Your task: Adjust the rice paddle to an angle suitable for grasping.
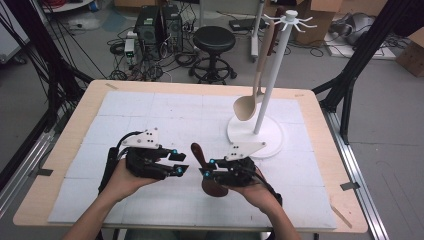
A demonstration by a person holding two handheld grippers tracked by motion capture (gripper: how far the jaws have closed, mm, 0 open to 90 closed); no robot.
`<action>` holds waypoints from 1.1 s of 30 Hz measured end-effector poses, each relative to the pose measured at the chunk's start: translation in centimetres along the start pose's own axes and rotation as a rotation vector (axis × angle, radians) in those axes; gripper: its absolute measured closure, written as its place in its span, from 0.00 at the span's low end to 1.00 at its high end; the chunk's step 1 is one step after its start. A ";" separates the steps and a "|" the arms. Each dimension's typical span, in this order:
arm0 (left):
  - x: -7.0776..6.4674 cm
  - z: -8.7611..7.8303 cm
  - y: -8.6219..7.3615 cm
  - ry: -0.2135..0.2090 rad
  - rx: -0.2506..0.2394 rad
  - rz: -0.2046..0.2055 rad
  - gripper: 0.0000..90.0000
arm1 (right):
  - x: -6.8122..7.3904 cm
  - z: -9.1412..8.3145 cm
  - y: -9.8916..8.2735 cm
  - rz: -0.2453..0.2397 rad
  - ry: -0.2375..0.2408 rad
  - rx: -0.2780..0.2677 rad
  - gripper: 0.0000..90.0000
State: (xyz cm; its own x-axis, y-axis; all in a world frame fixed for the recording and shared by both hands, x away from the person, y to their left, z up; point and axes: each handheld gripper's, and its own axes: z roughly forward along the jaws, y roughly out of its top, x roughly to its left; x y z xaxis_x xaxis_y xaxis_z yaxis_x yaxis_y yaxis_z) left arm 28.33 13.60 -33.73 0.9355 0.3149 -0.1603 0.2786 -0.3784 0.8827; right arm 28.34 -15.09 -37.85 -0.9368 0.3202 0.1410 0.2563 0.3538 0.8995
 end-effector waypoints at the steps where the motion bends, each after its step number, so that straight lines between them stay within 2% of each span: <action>1: 0.0 -0.1 -0.2 0.005 -0.001 -0.001 0.64 | -0.2 -0.4 0.0 0.012 -0.008 -0.010 0.87; 7: -0.1 -0.6 -1.2 0.040 0.006 0.014 0.60 | -0.8 -2.0 -0.1 0.035 -0.050 -0.048 0.87; 13: 0.0 -1.0 -2.1 0.076 0.008 0.012 0.54 | -1.3 -3.3 0.0 0.050 -0.066 -0.066 0.87; 20: 0.4 -1.8 -3.4 0.111 -0.013 -0.016 0.50 | -2.0 -4.8 0.3 0.053 -0.091 -0.092 0.87; 33: 1.2 -2.4 -4.8 0.145 -0.010 -0.024 0.43 | -3.3 -7.0 0.8 0.065 -0.140 -0.110 0.87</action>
State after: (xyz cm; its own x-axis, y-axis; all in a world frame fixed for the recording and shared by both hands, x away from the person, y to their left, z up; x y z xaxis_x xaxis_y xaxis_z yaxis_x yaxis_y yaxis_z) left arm 27.55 17.88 -37.11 0.8872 0.4466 -0.1161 0.2973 -0.3609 0.8840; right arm 29.93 -22.02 -34.69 -0.8750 0.4608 0.1485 0.2804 0.2323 0.9314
